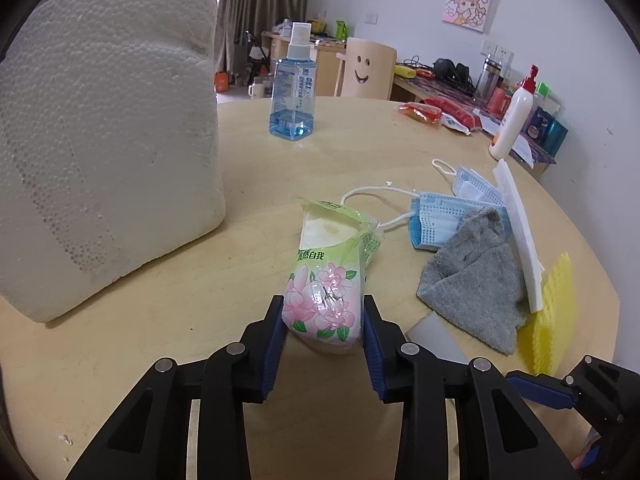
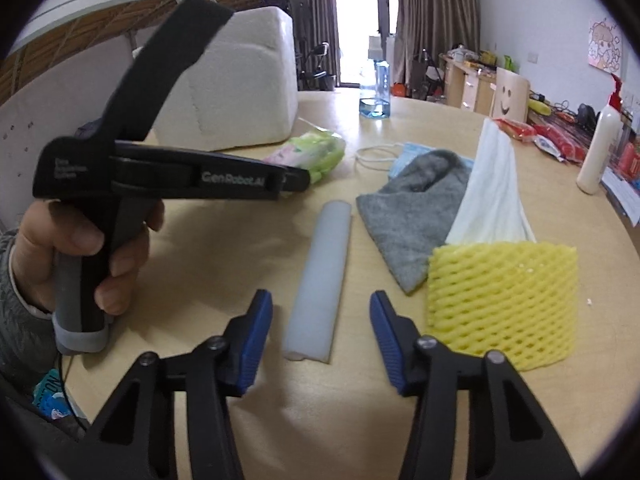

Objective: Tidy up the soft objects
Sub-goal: 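Grasp the white foam tube with the right tool while the left tool holds the wipe pack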

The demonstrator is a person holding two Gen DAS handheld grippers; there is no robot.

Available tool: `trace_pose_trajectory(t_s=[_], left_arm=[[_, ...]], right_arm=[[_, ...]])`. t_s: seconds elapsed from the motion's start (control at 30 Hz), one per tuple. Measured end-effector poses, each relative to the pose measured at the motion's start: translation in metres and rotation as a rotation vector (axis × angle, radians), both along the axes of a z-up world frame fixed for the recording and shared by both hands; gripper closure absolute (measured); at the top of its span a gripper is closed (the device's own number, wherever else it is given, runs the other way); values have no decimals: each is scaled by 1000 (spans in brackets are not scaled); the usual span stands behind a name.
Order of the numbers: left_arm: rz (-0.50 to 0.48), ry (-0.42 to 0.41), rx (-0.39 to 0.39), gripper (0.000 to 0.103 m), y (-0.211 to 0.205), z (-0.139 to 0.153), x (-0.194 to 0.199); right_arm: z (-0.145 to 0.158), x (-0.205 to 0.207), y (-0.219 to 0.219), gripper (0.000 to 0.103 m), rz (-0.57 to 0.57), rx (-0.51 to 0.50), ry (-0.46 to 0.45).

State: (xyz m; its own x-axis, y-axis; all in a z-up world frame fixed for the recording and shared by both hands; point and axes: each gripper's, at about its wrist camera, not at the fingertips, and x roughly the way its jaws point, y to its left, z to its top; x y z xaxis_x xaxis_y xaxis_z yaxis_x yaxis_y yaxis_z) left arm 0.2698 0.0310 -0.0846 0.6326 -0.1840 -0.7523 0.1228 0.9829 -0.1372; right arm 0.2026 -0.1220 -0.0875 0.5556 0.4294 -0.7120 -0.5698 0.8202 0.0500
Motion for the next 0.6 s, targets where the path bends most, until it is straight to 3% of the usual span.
trace_pose_trajectory(t_s=[0.1,0.37,0.6], left_arm=[[-4,0,-7,69,0,0,1],[20,-41,-5,69,6,6,-6],[36,-67,-11,69,11,10,-8]], right_arm=[[-1,-4,4,59,-16,-48,-36],[-1,-11,0,75,-8,-9,-52],[0,-10,-4,80,-7,48,-27]])
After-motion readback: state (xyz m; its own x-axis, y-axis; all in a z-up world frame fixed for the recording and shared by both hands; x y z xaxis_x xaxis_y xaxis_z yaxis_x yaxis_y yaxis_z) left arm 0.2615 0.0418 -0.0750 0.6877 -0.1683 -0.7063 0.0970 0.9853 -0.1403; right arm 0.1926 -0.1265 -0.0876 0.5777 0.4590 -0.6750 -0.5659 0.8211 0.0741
